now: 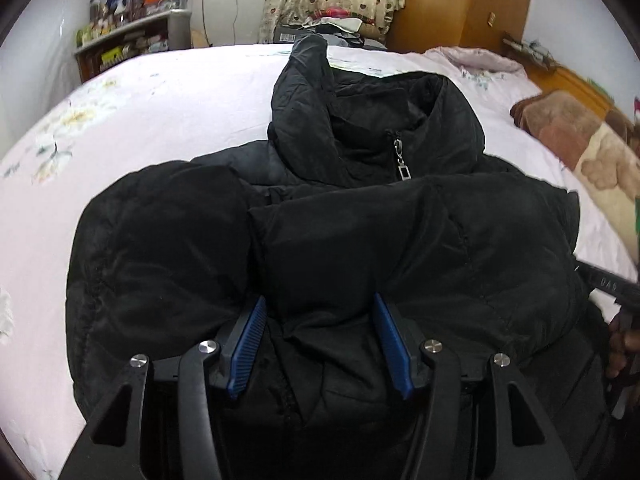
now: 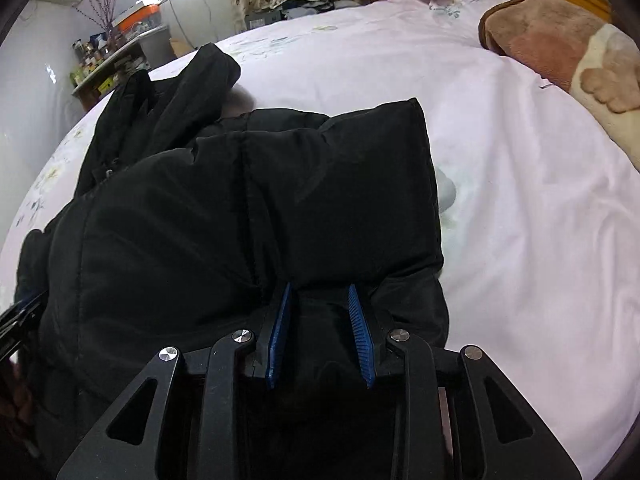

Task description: Fold large clothes

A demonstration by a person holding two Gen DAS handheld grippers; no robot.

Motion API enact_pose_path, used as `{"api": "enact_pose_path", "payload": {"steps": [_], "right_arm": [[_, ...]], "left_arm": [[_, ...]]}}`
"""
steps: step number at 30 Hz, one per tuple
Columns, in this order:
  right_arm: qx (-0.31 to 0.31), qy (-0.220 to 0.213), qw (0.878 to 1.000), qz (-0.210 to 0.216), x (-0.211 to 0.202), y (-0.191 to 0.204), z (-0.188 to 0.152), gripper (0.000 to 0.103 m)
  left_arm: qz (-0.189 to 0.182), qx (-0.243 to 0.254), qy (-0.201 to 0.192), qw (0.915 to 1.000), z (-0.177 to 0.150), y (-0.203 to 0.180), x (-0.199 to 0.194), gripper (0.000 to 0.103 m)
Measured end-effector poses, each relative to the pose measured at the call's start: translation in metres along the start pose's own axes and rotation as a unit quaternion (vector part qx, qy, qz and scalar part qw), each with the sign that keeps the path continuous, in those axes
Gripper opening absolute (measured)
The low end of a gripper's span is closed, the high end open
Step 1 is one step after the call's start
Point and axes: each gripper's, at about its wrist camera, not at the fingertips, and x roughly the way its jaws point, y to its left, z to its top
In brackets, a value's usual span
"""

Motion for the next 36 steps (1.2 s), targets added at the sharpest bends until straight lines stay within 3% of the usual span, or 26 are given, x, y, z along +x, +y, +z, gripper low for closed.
{"api": "enact_pose_path", "payload": {"steps": [4,9,12,14,16,21,27,33,36], "right_arm": [[-0.006,0.001,1.000,-0.006,-0.019,-0.003,0.011,0.031],[0.006,-0.066,0.998,0.012,-0.063,-0.014,0.034,0.031],[0.007,-0.078,0.997,0.010,-0.055,-0.014,0.060,0.031],[0.008,-0.061,0.998,0.006,-0.034,-0.013,0.070,0.031],[-0.003,-0.042,0.999,-0.006,-0.010,-0.009,0.072,0.031],[-0.028,-0.031,0.999,-0.027,0.034,-0.005,0.051,0.030],[-0.047,-0.023,0.997,-0.056,0.009,0.002,0.055,0.030],[-0.054,-0.082,0.995,0.012,-0.070,0.034,0.029,0.030],[-0.078,-0.061,0.994,0.039,-0.069,0.057,0.003,0.030]], "left_arm": [[0.005,-0.012,0.009,0.9999,0.011,-0.001,-0.018,0.057],[-0.003,-0.013,-0.053,0.9985,0.041,-0.001,-0.049,0.057],[0.024,-0.003,-0.047,0.9986,0.057,-0.002,-0.023,0.057],[0.036,-0.010,-0.015,0.9992,0.054,0.005,0.007,0.057],[0.040,-0.003,-0.016,0.9991,0.045,0.010,0.023,0.058],[0.048,0.012,-0.036,0.9981,0.031,0.005,0.037,0.059],[0.048,0.014,-0.026,0.9984,0.041,0.006,0.020,0.056],[-0.013,-0.001,-0.078,0.9968,0.026,0.006,-0.055,0.055],[-0.004,0.015,-0.048,0.9987,0.007,0.000,-0.043,0.055]]}}
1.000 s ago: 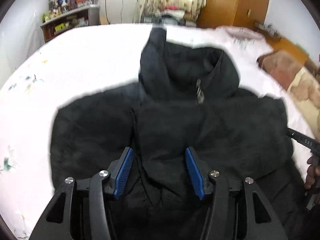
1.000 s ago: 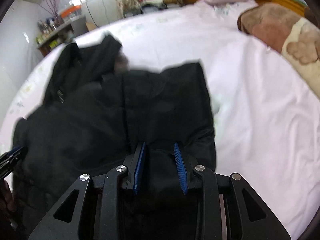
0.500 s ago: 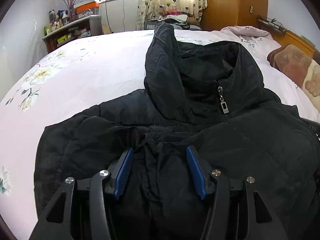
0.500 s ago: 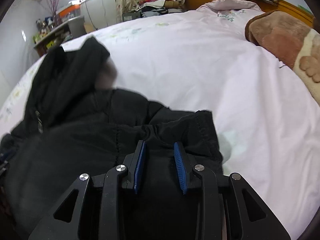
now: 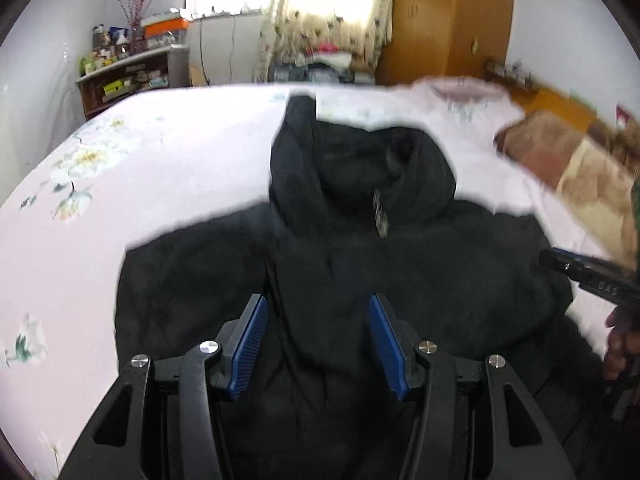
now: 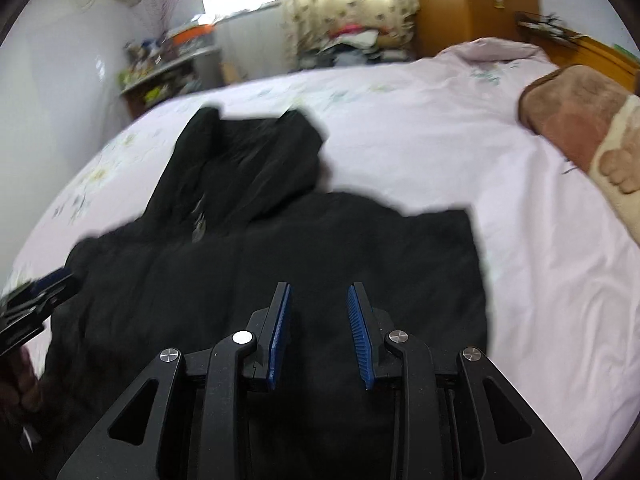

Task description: Fold large clothes

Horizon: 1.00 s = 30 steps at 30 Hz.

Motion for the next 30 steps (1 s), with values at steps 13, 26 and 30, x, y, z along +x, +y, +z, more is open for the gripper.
{"api": "enact_pose_path", "payload": {"steps": [13,26,30], "right_arm": [[0.002,0.064,0.998,-0.012,0.029,0.009,-0.015,0.030],[-0.032,0.073,0.997,0.017,0.050,0.056,-0.022,0.030],[-0.020,0.062,0.998,0.022,0.035,0.056,-0.016,0.030]], "left_arm": [[0.015,-0.003,0.025,0.9996,-0.012,0.005,0.005,0.052],[0.052,-0.042,0.050,0.9965,0.003,0.066,0.034,0.052],[0.046,-0.032,0.008,0.9984,0.020,0.069,0.010,0.052]]}}
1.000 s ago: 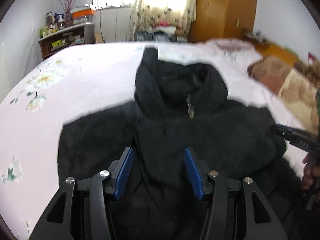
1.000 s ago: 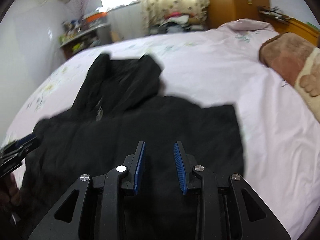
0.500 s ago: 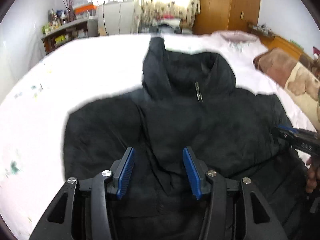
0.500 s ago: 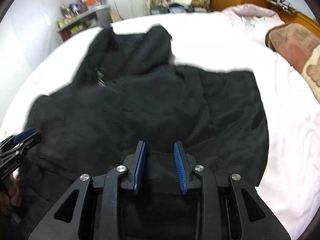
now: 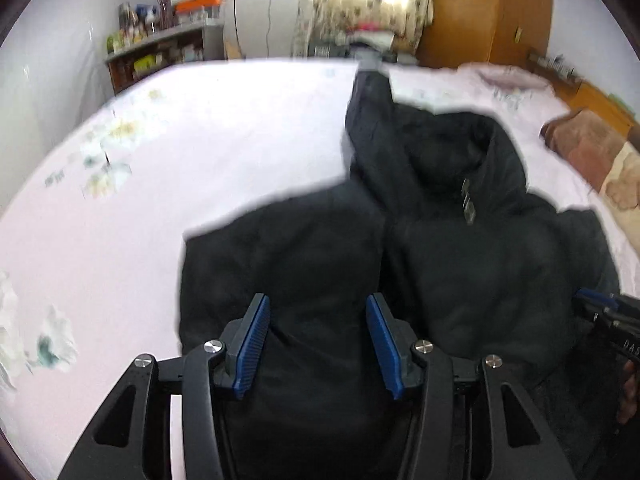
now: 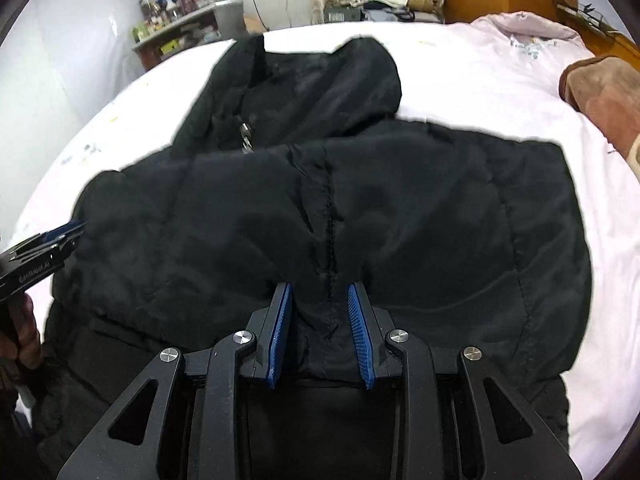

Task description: Fold large clothes

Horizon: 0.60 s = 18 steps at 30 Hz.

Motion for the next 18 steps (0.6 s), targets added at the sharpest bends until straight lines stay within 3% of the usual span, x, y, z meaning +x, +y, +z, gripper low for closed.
{"api": "enact_pose_path", "payload": {"steps": [2,4,6,9,16,18], "right_arm": [[-0.003,-0.015,1.000,0.005,-0.013,0.002,0.003,0.030],[-0.004,-0.025,1.000,0.011,-0.018,0.005,0.005,0.030],[-0.005,-0.021,1.000,0.014,-0.013,0.007,0.007,0.030],[-0.014,0.002,1.000,0.006,0.007,0.010,0.006,0.030],[0.001,0.002,1.000,0.004,-0.016,0.009,0.007,0.030],[0.004,-0.009,1.000,0.007,-0.034,0.012,0.004,0.036]], "left_arm": [[0.002,-0.011,-0.017,0.9998,0.010,0.006,-0.004,0.052],[0.017,-0.019,-0.008,0.9996,0.019,0.013,0.011,0.052],[0.023,-0.024,0.021,0.9992,0.019,0.018,0.034,0.053],[0.028,-0.006,0.025,0.9993,0.016,0.014,0.044,0.053],[0.017,-0.012,0.004,0.9998,0.012,0.011,-0.019,0.053],[0.012,-0.022,-0.005,0.9997,0.004,0.011,-0.047,0.053]]}}
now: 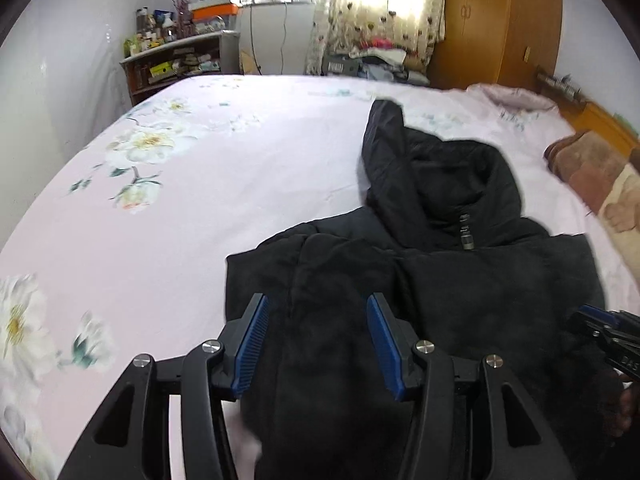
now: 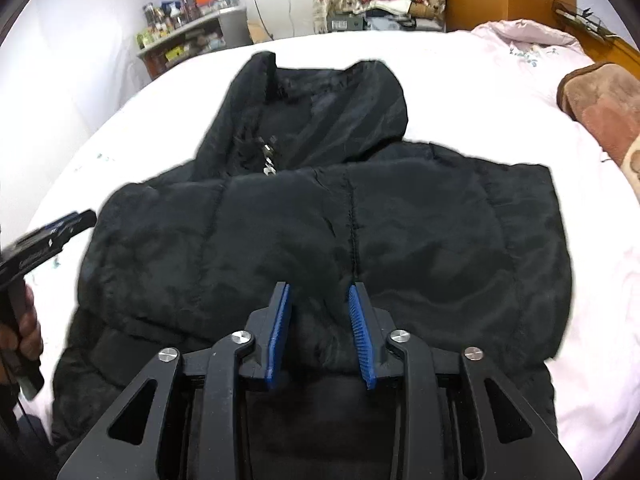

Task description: Fold large clothes

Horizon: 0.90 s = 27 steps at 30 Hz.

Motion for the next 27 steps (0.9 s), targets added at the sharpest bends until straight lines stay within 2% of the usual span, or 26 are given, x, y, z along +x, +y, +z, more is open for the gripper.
{"api": "enact_pose_path", "payload": {"steps": [1,8,15,20,27], "right_arm": [[0.000,-0.008,1.000,0.001,-0.014,0.003,-0.002,0.039],[0.001,-0.041,0.999,0.008,-0.093,0.022,-0.030,0.040],[0.000,-0.067,0.998,0.021,-0.161,0.042,-0.067,0.040],[-0.002,-0.083,0.996,0.031,-0.205,0.057,-0.096,0.040],[-0.008,-0.106,0.993,0.052,-0.244,0.067,-0.125,0.041]], "left_arm": [[0.001,-0.002,-0.002,1.0000,-0.003,-0.001,-0.011,0.053],[-0.008,-0.017,-0.012,0.9997,-0.036,-0.005,-0.101,0.055],[-0.006,-0.001,-0.027,0.9996,-0.067,-0.021,-0.175,0.056],[-0.007,0.005,-0.036,0.9993,-0.087,-0.028,-0.216,0.057],[-0.005,0.030,-0.048,0.9984,-0.108,-0.044,-0.258,0.060]]}}
